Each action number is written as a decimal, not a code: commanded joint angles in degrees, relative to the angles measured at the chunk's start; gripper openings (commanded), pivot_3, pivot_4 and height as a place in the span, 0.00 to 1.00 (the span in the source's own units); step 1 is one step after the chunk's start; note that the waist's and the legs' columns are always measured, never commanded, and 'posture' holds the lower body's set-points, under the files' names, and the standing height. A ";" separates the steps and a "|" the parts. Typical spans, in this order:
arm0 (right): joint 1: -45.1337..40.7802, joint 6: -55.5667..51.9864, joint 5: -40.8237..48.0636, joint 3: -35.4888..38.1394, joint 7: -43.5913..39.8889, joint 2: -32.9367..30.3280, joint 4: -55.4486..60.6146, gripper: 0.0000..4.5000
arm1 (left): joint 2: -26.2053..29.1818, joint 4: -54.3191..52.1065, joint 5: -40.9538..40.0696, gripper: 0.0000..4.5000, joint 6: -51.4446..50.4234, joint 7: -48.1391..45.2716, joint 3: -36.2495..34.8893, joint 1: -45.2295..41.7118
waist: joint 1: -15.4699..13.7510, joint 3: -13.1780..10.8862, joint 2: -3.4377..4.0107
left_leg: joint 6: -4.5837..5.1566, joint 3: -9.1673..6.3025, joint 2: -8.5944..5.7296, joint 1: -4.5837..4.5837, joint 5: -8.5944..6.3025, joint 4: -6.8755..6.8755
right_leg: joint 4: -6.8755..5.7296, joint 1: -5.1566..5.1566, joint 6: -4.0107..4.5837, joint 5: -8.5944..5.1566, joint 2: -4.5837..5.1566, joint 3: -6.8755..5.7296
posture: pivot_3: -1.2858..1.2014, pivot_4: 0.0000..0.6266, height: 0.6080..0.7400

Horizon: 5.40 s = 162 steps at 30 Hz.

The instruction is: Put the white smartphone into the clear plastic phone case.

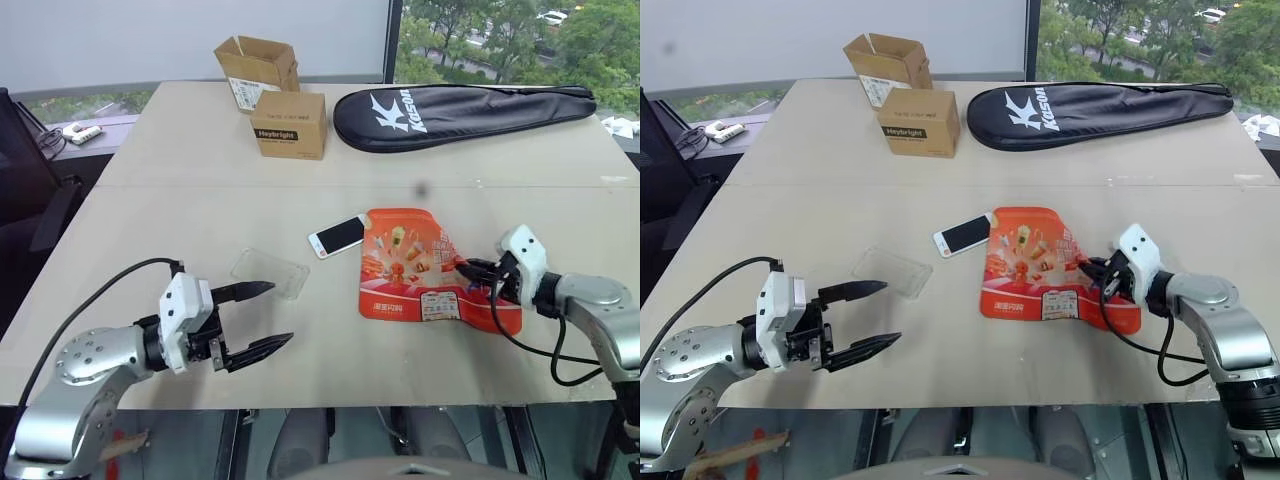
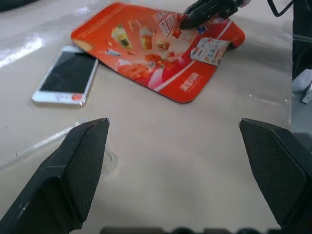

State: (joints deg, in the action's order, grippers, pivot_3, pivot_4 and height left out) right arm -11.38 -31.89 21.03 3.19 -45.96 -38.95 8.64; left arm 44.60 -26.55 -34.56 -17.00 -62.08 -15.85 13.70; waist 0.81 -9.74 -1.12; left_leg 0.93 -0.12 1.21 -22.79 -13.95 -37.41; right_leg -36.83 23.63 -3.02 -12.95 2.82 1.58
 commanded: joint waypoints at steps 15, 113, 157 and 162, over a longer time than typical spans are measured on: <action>-30.26 15.29 -5.79 16.57 19.98 -4.62 -46.58 0.18 | -0.76 -8.07 -5.62 1.00 -8.33 8.23 3.15 -10.55 | 0.54 -0.08 0.06 | 0.00 0.01 -0.02 -0.04 0.00 0.05 | 0.00 0.04 -0.20 0.14 -0.05 0.07 | 0.52 0.24 1.00; 5.05 16.94 10.43 8.81 -18.08 -7.14 3.58 1.00 | -15.27 14.20 15.81 0.98 -22.46 -2.02 27.94 -45.24 | 0.39 -0.12 -0.13 | 0.01 -0.20 0.01 -0.03 0.01 -0.15 | -0.17 -0.02 -0.24 0.15 -0.14 -0.04 | 0.52 0.24 1.00; -62.43 23.31 -24.74 -14.14 -9.50 35.58 -83.46 1.00 | 3.13 -13.15 1.53 0.98 -31.12 14.76 -11.15 -0.74 | 1.68 -0.31 0.00 | -0.08 -0.54 -0.01 0.00 0.00 0.17 | -0.18 0.10 -0.12 0.20 0.08 -0.19 | 0.52 0.24 1.00; -62.45 21.44 -26.77 -13.95 -8.57 35.63 -84.27 1.00 | 3.34 -13.52 0.81 0.98 -31.10 15.64 -11.01 -0.40 | 1.62 -0.31 0.00 | -0.09 -0.53 -0.01 0.00 0.00 0.17 | -0.17 0.10 -0.11 0.20 0.09 -0.19 | 0.52 0.24 1.00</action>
State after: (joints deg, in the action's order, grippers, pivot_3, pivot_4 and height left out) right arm -72.92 -9.39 -4.87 -10.81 -54.48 -3.25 -75.09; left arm 47.08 -37.74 -32.97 -48.31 -46.95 -25.07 13.28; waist 2.42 -10.06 -1.12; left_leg 0.84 -0.63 1.20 -22.78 -13.95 -37.25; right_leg -37.00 23.72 -3.13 -12.74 2.91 1.39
